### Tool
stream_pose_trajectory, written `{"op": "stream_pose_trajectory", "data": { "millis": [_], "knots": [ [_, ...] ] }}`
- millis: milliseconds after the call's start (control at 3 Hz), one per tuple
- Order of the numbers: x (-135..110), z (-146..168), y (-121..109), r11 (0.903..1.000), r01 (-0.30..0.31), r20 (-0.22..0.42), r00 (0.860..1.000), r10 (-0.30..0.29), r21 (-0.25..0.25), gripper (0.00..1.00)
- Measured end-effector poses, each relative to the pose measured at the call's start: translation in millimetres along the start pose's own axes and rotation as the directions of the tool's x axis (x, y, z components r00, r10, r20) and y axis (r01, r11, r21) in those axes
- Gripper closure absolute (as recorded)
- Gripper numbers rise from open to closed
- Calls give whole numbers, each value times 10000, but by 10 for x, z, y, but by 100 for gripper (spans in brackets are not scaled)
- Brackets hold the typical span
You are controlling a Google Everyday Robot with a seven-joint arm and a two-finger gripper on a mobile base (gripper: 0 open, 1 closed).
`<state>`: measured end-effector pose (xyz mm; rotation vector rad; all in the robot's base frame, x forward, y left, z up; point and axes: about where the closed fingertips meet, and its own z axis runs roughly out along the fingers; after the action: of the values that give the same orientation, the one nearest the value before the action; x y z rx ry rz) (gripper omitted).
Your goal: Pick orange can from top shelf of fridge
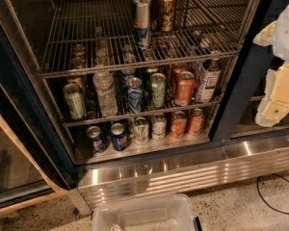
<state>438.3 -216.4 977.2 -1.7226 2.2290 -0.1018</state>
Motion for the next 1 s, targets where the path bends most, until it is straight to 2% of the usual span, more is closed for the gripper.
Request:
{"op": "stream_pose_trajectory", "data": {
  "millis": [333,667,1000],
  "knots": [
    [0,0,0,10000,0,1,10000,0,1,0],
    [-38,11,-119,9995,-38,291,9996,29,323,0],
    [-108,-25,-368,9937,-356,965,9950,253,1063,0]
  ]
}}
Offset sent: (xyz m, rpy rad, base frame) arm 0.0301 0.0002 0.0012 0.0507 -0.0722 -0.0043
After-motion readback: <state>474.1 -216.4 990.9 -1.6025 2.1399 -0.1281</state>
